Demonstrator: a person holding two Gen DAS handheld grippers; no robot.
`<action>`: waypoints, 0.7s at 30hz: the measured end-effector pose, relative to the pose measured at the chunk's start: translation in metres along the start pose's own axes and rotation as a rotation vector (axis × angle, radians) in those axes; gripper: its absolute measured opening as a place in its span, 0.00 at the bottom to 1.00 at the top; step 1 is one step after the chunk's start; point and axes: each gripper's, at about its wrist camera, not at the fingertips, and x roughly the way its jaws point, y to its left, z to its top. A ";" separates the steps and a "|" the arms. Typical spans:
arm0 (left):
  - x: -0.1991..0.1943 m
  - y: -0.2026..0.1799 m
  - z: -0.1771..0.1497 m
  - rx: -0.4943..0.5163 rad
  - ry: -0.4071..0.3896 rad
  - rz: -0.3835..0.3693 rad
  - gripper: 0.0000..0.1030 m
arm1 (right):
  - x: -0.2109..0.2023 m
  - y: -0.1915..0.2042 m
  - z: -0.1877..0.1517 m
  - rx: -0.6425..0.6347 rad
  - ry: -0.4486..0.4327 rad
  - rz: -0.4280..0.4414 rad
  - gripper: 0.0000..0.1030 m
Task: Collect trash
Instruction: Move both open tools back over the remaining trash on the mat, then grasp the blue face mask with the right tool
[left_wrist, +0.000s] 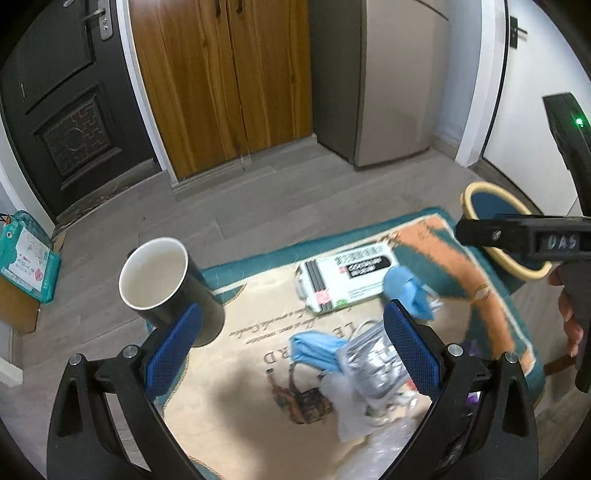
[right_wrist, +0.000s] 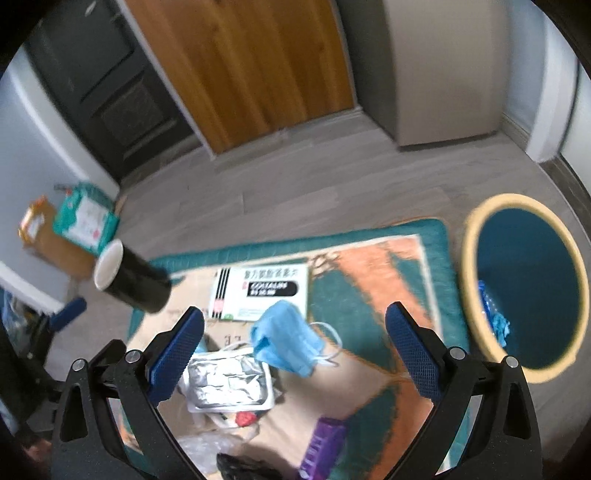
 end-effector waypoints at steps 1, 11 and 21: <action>0.002 0.003 -0.001 -0.003 0.006 0.003 0.94 | 0.006 0.003 0.000 -0.011 0.010 -0.004 0.95; 0.027 0.021 -0.008 -0.060 0.078 -0.019 0.94 | 0.054 0.004 -0.001 0.026 0.095 -0.038 0.95; 0.039 -0.008 -0.014 0.007 0.110 -0.059 0.94 | 0.079 0.000 -0.008 0.050 0.212 0.078 0.25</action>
